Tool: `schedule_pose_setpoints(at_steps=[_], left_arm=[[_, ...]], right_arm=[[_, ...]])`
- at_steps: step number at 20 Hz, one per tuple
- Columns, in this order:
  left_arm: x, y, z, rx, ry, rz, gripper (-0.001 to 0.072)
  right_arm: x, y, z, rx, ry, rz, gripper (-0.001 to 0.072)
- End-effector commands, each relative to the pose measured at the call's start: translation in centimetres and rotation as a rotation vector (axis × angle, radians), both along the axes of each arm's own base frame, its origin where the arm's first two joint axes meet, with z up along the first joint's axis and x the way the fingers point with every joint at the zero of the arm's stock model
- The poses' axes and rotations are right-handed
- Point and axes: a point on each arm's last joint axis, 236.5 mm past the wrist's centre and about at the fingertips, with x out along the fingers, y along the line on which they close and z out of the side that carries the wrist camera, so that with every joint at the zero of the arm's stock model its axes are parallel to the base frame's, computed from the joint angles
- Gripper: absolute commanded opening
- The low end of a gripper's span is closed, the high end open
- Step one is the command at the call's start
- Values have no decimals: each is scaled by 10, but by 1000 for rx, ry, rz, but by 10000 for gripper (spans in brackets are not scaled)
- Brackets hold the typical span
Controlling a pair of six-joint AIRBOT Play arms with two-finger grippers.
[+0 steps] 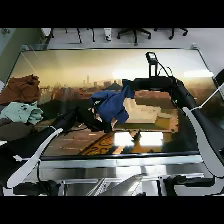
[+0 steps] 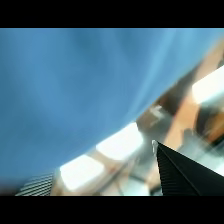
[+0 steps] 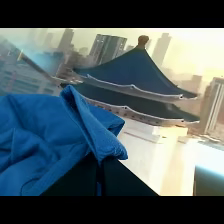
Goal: Fold the shirts.
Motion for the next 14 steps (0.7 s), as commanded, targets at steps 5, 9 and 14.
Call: schedule_pose_setpoints(at_steps=[5, 9, 14], left_arm=[[49, 2, -1, 5, -102, 40, 520], [50, 7, -12, 25, -130, 39, 295], [75, 20, -6, 69, -223, 25, 21]], right_arm=[[-4, 1, -3, -12, 13, 23, 16], [-4, 1, -3, -13, 12, 24, 16], [-6, 2, 2, -10, 7, 28, 16]])
